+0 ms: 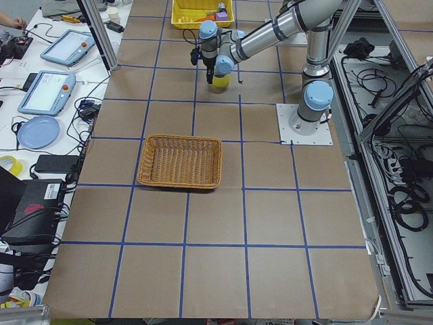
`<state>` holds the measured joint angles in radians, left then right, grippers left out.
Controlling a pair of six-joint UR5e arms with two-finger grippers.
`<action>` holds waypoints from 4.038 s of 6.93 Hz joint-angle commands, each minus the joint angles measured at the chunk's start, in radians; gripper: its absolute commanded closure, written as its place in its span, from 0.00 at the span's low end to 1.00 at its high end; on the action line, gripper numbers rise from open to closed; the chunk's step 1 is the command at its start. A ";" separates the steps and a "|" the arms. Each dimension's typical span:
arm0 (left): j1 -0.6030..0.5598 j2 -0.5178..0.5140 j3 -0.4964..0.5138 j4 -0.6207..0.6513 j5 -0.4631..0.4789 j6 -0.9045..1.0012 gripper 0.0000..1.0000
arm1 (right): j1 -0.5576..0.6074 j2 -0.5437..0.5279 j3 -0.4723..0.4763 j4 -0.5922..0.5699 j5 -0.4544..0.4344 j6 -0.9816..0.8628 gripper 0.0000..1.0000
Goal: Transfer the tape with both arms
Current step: 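Move the left gripper over the tape roll while the right arm withdraws, then grasp the tape roll with the left gripper and lift it, then carry the tape roll with the left gripper into the wicker basket, then open the left gripper to drop the tape roll in the basket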
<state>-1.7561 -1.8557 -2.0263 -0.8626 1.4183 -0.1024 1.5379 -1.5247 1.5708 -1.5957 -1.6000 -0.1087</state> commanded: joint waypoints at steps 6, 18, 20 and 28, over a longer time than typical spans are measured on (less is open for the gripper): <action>-0.016 0.001 -0.071 0.111 -0.002 0.013 1.00 | 0.001 0.001 0.006 -0.018 -0.012 0.001 0.00; 0.872 0.089 0.205 -0.178 0.157 0.972 1.00 | 0.007 0.003 0.009 -0.015 -0.014 0.000 0.00; 0.891 -0.003 0.207 -0.002 0.139 0.988 1.00 | 0.007 0.001 0.009 -0.018 -0.009 0.001 0.00; 0.850 -0.068 0.231 0.225 0.097 0.988 0.00 | 0.004 -0.009 0.002 -0.008 -0.009 0.001 0.00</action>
<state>-0.8797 -1.9530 -1.8086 -0.6358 1.5090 0.9173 1.5428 -1.5264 1.5783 -1.6155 -1.6112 -0.1094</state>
